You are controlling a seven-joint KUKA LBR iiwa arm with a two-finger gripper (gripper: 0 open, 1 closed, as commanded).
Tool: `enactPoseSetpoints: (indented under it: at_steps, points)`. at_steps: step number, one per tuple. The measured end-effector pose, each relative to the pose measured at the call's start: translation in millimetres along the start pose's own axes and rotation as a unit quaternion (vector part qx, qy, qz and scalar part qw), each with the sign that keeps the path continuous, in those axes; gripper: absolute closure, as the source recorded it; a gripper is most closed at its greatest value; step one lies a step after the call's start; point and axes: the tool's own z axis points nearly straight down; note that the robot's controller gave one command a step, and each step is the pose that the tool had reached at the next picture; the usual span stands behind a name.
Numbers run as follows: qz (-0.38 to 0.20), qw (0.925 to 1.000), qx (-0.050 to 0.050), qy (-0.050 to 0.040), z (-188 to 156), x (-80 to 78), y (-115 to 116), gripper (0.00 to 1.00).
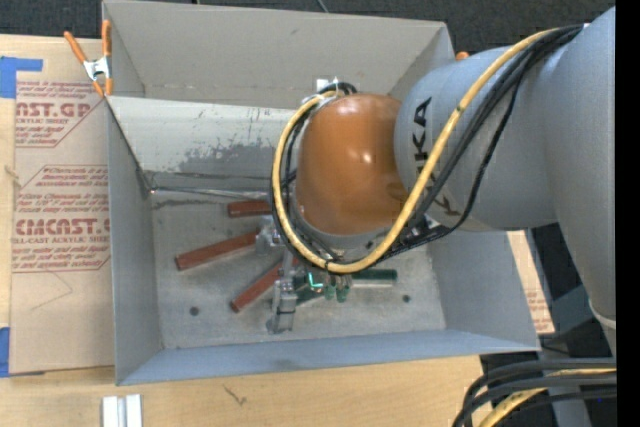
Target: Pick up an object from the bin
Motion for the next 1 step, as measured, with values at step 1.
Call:
enactPoseSetpoints:
  at_steps: [1]
  points:
    - [0.001, 1.0, -0.001, -0.0037, -3.9, -2.0, -0.6, 0.0]
